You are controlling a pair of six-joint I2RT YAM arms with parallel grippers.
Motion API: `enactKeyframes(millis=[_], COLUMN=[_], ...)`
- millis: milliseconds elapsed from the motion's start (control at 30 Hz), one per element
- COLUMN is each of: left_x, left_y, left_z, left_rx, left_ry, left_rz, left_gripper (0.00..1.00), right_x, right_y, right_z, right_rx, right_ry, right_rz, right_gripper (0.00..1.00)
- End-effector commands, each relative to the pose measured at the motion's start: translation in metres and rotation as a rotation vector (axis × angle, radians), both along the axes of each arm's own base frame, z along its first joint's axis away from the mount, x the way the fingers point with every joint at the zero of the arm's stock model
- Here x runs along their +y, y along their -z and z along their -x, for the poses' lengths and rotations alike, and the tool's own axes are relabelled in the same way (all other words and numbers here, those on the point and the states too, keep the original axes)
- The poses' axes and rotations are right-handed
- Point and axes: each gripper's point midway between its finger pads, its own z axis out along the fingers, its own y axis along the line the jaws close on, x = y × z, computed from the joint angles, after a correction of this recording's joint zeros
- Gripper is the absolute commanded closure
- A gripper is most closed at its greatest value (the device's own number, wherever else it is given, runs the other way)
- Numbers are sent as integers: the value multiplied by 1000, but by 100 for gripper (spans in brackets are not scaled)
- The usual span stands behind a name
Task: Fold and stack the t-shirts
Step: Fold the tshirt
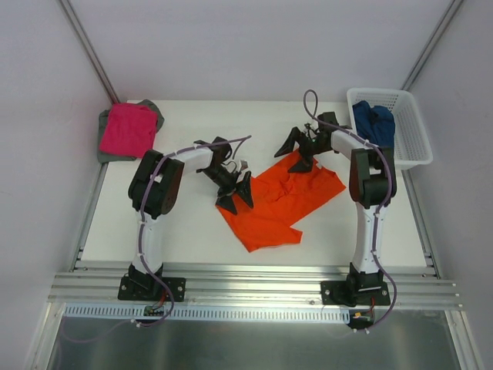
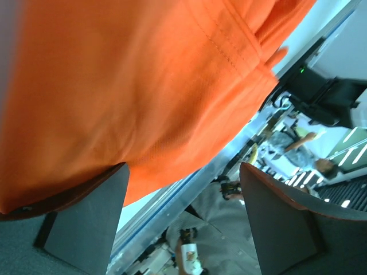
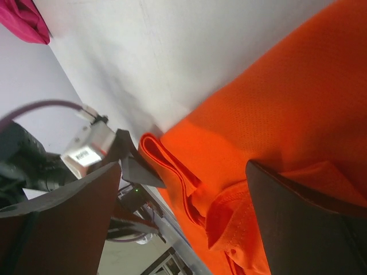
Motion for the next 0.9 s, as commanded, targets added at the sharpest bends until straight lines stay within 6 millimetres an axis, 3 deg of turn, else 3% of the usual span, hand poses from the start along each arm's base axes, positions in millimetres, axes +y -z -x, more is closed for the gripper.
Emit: enactKeyframes(millis=[0, 67, 200, 400, 533, 667, 867], left_x=[18, 29, 26, 21, 22, 33, 46], left_y=[7, 12, 2, 10, 9, 7, -15], left_z=[-30, -49, -83, -101, -95, -78, -84], left_rx=[-50, -62, -127, -140, -131, -113, -179], left_ry=[-22, -52, -70, -72, -70, -72, -95], left_rz=[-46, -65, -34, -28, -30, -57, -62], left_gripper=[20, 19, 18, 17, 18, 19, 19], right_x=[-25, -25, -21, -12, -22, -36, -54], right_y=[21, 17, 16, 10, 8, 10, 11], right_z=[7, 11, 27, 47, 44, 30, 10], right_rx=[23, 22, 48, 68, 27, -11, -55], right_ry=[24, 17, 5, -12, -10, 4, 31], right_rz=[116, 118, 111, 105, 141, 199, 248], right_gripper=[3, 3, 3, 3, 3, 3, 3])
